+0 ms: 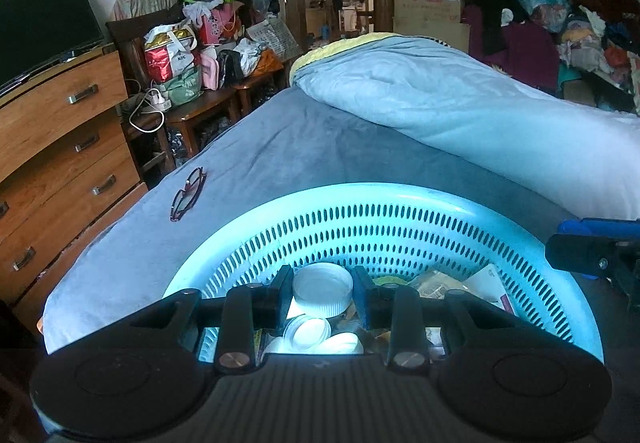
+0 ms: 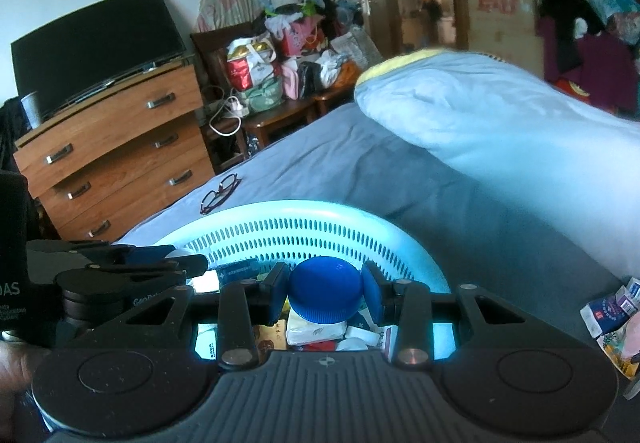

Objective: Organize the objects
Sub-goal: 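Open both grippers to drop the caps into the basket, then grasp a clear cap with the left gripper while the right grasps a white cap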

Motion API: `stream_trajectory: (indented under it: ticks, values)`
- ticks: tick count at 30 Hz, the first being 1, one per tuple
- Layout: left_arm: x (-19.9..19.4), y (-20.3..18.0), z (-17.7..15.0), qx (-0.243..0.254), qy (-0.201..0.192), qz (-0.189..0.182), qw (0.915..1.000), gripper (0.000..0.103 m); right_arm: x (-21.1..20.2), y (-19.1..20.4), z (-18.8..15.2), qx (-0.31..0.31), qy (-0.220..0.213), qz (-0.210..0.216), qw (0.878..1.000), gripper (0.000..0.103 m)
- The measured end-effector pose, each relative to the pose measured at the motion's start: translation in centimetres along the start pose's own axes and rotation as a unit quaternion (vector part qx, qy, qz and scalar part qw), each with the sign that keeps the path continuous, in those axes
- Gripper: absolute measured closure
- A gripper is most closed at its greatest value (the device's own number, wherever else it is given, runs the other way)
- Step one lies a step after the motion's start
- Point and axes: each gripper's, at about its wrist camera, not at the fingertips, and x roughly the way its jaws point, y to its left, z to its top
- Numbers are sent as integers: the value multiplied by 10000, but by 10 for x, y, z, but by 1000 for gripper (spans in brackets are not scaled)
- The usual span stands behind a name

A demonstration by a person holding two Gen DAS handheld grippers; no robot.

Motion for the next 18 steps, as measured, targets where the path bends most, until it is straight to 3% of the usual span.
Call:
stream_trajectory:
  ticks: [3,5,7,9,13,18]
  values:
    - [-1,-1,2,49,-66,118,9999,44,0,0,-1,23,-73,-29,10000,50]
    - [-2,-3,4,88,-96,168,9998,39,-1,-1,-1,16,-132,-56,9999,43]
    - [-2,-6,6,95,-116,176,9997,31,-4,-2,-2,26,-212,-70,9997,25]
    - [-4,-11,8,99,-201,222,9995,21,-10,-5,-3,49,-385,-106,9992,17]
    - [-19,-21,12,-20,-526,33,9986,19,-41,-24,-18,-24,-980,-373,9945,12]
    - [-47,-68,12,177,-1025,-556,9930,15,-84,-103,-77,442,-1290,-1371,9811,8]
